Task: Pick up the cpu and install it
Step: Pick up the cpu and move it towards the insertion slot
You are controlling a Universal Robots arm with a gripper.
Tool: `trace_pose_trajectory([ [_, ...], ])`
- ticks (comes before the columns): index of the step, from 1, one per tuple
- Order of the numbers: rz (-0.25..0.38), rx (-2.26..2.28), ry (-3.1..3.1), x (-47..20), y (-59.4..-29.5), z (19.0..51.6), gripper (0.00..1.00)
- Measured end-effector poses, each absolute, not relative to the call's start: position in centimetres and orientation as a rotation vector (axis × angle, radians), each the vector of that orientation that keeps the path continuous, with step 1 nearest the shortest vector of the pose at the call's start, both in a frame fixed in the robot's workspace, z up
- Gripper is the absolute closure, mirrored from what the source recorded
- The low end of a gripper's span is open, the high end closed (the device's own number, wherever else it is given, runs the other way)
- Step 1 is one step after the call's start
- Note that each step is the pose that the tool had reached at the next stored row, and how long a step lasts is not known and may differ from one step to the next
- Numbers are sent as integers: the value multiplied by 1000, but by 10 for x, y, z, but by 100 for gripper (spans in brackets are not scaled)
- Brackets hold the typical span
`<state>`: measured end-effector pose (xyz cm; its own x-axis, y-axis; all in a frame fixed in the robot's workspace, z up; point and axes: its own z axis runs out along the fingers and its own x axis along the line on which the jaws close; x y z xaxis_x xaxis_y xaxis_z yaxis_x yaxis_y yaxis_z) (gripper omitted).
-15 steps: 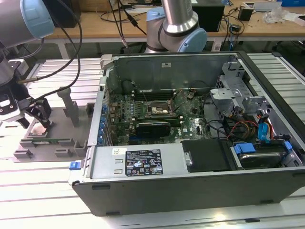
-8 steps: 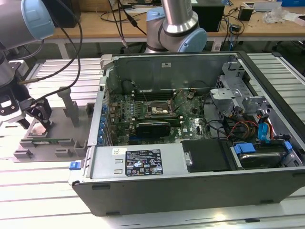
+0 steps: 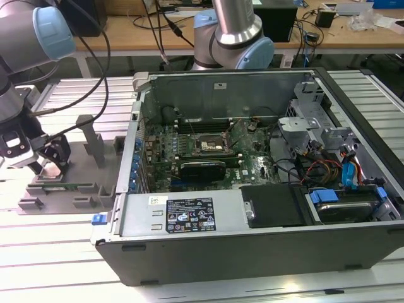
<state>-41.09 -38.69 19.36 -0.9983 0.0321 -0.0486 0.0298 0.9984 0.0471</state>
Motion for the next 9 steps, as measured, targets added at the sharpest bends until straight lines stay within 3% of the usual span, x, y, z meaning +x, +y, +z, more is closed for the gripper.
trace_pose_trajectory([
  [9,71,48,3091,-415,-383,191,34],
])
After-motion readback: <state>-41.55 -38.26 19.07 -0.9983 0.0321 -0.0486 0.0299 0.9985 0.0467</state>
